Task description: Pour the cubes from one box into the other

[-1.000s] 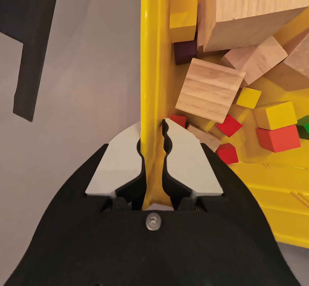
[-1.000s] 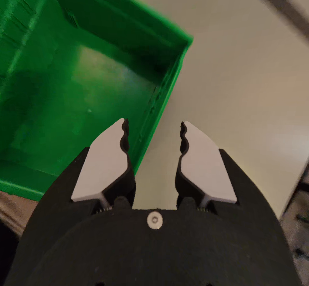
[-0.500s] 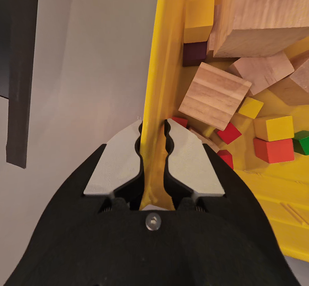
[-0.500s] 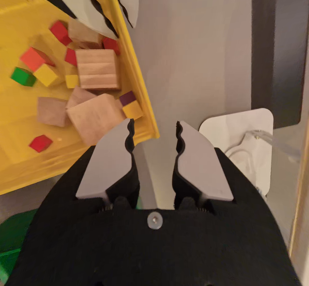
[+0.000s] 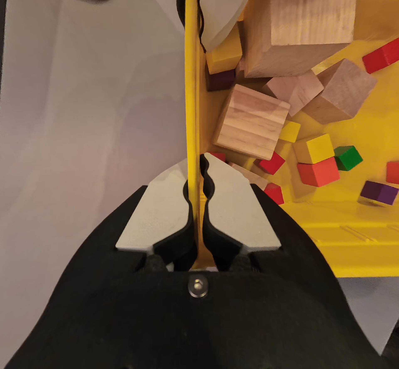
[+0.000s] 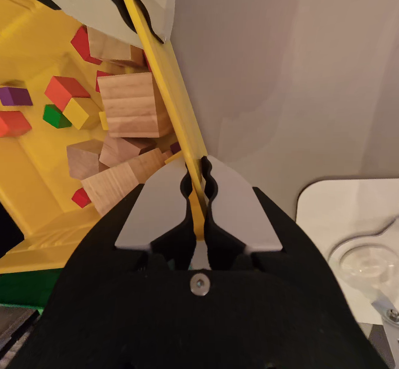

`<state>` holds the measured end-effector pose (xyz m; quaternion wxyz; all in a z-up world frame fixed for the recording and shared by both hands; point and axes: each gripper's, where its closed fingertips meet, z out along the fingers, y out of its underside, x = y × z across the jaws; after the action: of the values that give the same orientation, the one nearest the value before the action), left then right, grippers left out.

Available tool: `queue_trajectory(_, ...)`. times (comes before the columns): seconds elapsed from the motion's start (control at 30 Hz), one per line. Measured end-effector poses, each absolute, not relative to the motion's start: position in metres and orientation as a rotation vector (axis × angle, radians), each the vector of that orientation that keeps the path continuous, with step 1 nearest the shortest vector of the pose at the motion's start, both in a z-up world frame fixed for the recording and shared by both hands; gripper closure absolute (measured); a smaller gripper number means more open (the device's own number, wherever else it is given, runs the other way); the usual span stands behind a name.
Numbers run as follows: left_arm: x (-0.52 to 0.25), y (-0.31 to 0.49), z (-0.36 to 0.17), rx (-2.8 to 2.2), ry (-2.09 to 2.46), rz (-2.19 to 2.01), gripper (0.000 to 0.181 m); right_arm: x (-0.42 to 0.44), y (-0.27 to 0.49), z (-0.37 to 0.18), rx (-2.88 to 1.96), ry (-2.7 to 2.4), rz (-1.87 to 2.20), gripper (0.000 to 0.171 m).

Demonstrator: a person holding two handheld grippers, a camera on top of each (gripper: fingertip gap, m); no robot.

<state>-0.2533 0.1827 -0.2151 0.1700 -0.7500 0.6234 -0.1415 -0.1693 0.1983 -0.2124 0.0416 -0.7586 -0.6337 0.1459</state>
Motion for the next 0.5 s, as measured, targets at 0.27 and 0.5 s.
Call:
queue_trajectory(0.27,-0.240,0.206,-0.158,-2.100,1.788,-0.359,0.180,-0.155,0.213,-0.158,-2.316,-1.810,0.464,0.168)
queue_trajectory(0.5,-0.206,0.222,-0.083,-2.036,1.822,-0.285,0.179,-0.121,0.227,-0.083,-2.286,-1.738,0.451,0.168)
